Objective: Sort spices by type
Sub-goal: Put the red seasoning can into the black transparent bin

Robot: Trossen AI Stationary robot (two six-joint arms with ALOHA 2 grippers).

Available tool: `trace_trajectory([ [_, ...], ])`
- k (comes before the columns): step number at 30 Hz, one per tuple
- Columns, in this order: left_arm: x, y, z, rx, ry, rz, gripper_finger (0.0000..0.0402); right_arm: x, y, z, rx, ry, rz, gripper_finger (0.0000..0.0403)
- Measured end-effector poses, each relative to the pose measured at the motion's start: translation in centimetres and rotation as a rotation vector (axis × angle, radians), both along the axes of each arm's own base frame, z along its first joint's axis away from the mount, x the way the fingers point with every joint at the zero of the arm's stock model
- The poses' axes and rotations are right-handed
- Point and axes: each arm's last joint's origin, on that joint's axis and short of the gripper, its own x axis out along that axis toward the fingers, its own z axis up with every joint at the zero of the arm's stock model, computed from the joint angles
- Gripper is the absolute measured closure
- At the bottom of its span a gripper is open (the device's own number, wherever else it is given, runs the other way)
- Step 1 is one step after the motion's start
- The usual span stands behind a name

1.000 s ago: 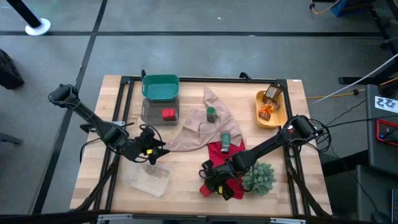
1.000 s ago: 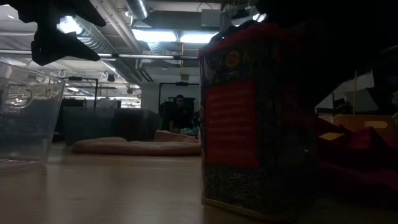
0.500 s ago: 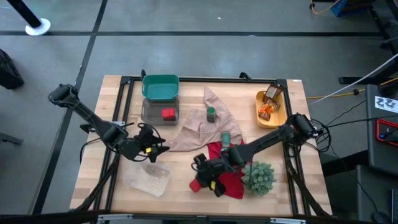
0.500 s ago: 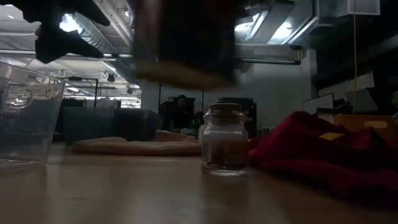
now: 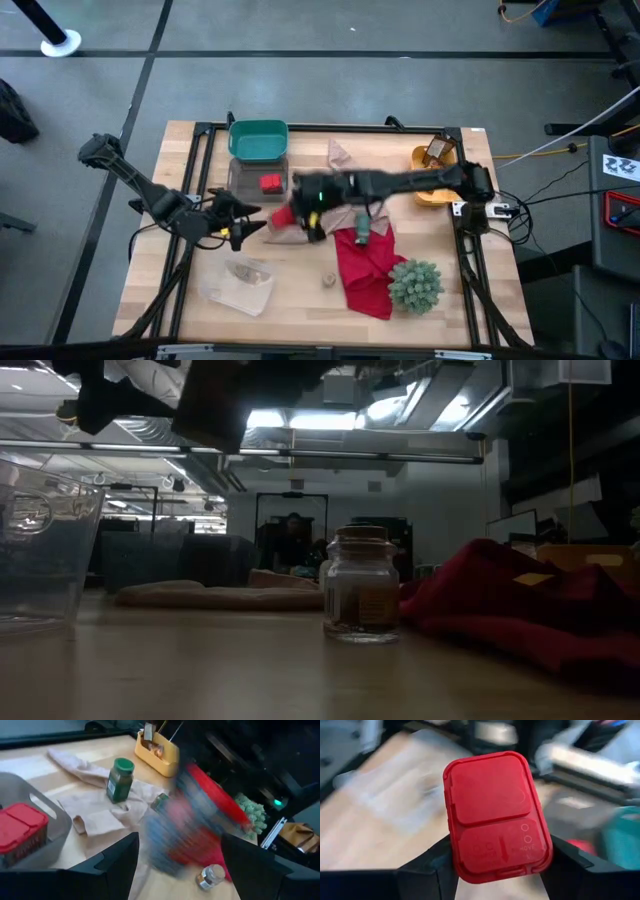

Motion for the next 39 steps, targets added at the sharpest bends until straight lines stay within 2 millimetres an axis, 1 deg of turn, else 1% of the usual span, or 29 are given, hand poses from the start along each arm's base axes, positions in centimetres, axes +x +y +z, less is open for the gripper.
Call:
trace_trajectory([
  [4,-0.1,0.0,0.1,0.040,0.010,-0.014,0.0137,0.7,-5.6,0.6,-0.010,-0.107,-0.107,0.0183],
  [7,-0.1,0.0,0.1,0.062,0.017,-0.022,0.0137,1.2,-9.6,0.5,-0.005,-0.193,-0.163,0.0183],
  [10,0.0,0.0,0.1,0.085,0.024,-0.029,0.0137,1.6,-13.0,-0.5,0.003,-0.247,-0.195,0.0186],
  [11,0.0,0.0,0.1,0.094,0.027,-0.033,0.0137,1.7,-14.0,-1.1,0.014,-0.240,-0.201,0.0186],
  [14,0.0,0.0,0.1,0.123,0.036,-0.042,0.0137,2.1,-16.0,-3.0,0.050,-0.222,-0.204,0.0183],
  [20,0.0,0.0,0.1,0.154,0.046,-0.052,0.0137,2.4,-18.2,-6.0,0.054,-0.175,-0.231,0.0183],
  [26,-0.1,0.0,0.1,0.190,0.058,-0.064,0.0137,3.0,-18.6,-8.1,0.069,-0.151,-0.217,0.0183],
  [30,-0.1,0.0,0.1,0.205,0.062,-0.069,0.0137,3.2,-18.6,-8.8,0.074,-0.134,-0.215,0.0175],
  [35,-0.1,0.0,0.1,0.205,0.062,-0.069,0.0137,3.0,-18.5,-9.1,0.083,-0.098,-0.217,0.0186],
  [39,-0.1,0.0,0.1,0.224,0.068,-0.075,0.0137,2.9,-18.5,-9.4,0.092,-0.060,-0.220,0.0181],
])
